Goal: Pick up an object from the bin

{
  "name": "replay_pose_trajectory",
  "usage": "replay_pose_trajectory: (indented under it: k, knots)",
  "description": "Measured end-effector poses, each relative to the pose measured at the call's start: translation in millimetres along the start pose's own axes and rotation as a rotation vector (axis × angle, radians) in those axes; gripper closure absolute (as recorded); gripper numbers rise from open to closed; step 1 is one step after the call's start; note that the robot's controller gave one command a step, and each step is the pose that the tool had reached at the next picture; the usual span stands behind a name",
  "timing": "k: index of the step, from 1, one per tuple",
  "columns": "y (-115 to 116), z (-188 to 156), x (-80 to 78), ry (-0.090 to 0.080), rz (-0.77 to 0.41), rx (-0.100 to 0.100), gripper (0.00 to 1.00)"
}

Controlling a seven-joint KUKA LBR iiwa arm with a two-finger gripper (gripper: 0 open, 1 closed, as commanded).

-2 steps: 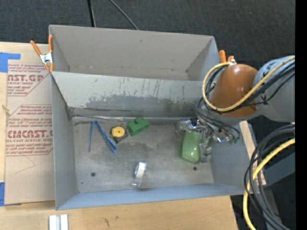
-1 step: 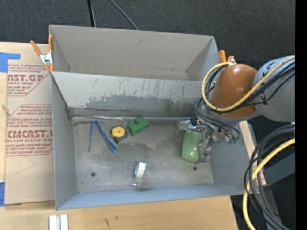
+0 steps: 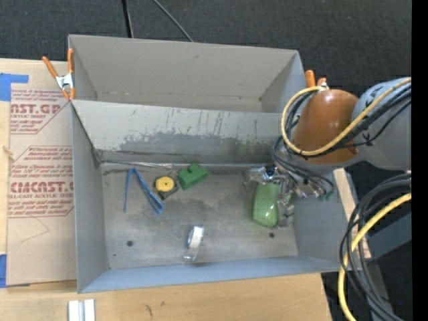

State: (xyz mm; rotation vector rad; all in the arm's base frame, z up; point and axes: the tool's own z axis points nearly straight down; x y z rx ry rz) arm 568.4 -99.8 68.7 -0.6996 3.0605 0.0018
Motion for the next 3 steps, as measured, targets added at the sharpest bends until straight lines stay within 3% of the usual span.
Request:
replay_pose_trajectory:
  k: [1,2,3]
  knots:
    - [0,0,0.1,0.0,0.0,0.0,1.0]
    - [0,-50,-2.0,-0.003,0.0,0.004,1.0]
    - [1,-57,-2.9,-0.001,0.001,0.002,1.0]
